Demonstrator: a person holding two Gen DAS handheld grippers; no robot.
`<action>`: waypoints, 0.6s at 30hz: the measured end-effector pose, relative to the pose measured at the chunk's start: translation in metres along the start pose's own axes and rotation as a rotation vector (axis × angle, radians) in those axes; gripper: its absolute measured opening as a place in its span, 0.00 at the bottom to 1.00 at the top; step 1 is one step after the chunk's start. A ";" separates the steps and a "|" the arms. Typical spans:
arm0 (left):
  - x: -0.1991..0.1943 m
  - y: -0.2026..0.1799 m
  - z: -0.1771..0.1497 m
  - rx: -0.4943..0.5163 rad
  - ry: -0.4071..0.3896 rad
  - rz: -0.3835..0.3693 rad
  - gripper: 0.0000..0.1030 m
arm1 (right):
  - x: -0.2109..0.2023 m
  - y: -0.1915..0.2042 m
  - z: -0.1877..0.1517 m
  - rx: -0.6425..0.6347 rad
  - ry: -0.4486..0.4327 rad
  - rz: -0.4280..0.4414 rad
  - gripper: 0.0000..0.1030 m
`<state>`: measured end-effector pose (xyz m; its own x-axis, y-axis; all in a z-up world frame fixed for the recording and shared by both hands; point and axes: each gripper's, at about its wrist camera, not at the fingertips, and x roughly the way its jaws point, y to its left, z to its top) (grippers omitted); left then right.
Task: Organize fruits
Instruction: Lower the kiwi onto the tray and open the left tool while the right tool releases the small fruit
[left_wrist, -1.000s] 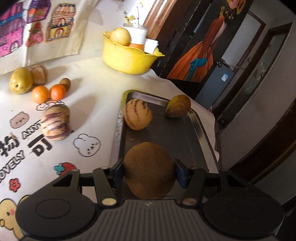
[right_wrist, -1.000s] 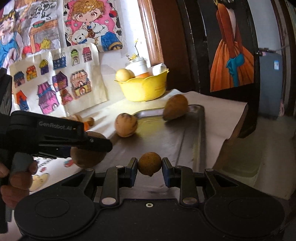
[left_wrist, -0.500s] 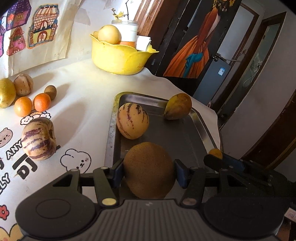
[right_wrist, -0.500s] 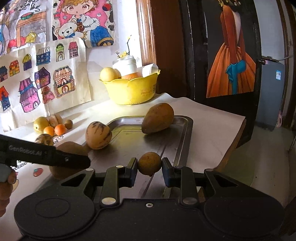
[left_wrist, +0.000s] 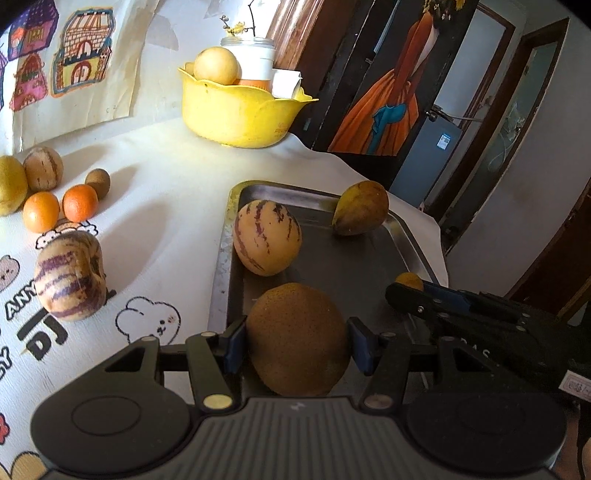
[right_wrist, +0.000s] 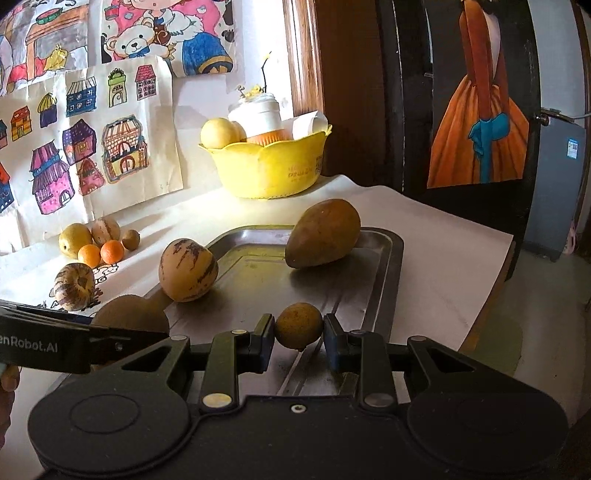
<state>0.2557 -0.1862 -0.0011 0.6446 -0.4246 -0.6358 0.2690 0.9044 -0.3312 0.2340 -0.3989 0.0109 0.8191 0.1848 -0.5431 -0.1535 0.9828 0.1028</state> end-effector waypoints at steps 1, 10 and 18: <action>0.000 -0.001 0.000 0.006 -0.001 0.004 0.59 | 0.001 0.000 0.000 -0.001 0.006 0.000 0.29; 0.000 -0.003 -0.001 0.013 0.003 0.012 0.59 | 0.002 0.000 0.000 0.002 0.020 -0.004 0.30; -0.020 -0.006 -0.007 0.015 -0.045 0.001 0.68 | -0.008 0.004 -0.005 -0.020 0.009 -0.054 0.40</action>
<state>0.2368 -0.1832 0.0086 0.6760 -0.4219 -0.6042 0.2787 0.9054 -0.3203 0.2245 -0.3969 0.0117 0.8216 0.1310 -0.5548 -0.1202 0.9912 0.0560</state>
